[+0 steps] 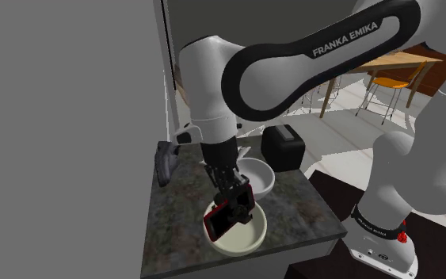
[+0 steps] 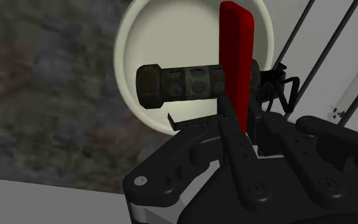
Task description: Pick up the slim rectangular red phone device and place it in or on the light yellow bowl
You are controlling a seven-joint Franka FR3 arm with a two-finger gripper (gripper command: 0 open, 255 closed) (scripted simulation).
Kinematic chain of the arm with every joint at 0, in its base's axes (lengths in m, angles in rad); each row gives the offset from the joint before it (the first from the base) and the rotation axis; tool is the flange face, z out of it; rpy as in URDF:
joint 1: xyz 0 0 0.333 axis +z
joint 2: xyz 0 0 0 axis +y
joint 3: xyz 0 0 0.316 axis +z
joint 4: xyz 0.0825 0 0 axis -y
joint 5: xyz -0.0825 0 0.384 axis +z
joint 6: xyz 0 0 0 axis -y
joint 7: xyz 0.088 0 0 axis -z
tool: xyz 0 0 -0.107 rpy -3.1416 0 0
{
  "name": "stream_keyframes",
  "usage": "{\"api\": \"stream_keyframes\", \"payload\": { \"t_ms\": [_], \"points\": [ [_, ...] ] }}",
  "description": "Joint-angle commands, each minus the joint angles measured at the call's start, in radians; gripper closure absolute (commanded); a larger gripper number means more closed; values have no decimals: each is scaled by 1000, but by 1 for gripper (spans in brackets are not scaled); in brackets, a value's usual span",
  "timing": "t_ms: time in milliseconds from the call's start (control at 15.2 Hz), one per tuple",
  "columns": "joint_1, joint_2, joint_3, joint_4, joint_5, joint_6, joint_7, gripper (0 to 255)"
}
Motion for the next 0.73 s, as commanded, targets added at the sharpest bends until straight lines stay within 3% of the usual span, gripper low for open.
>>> {"api": "stream_keyframes", "payload": {
  "t_ms": [0, 264, 660],
  "points": [
    [1, 7, 2, -20, 1, 27, -3, 255],
    [3, 24, 5, -56, 2, 80, -11, 255],
    [3, 24, 5, -56, 2, 80, -11, 255]
  ]
}}
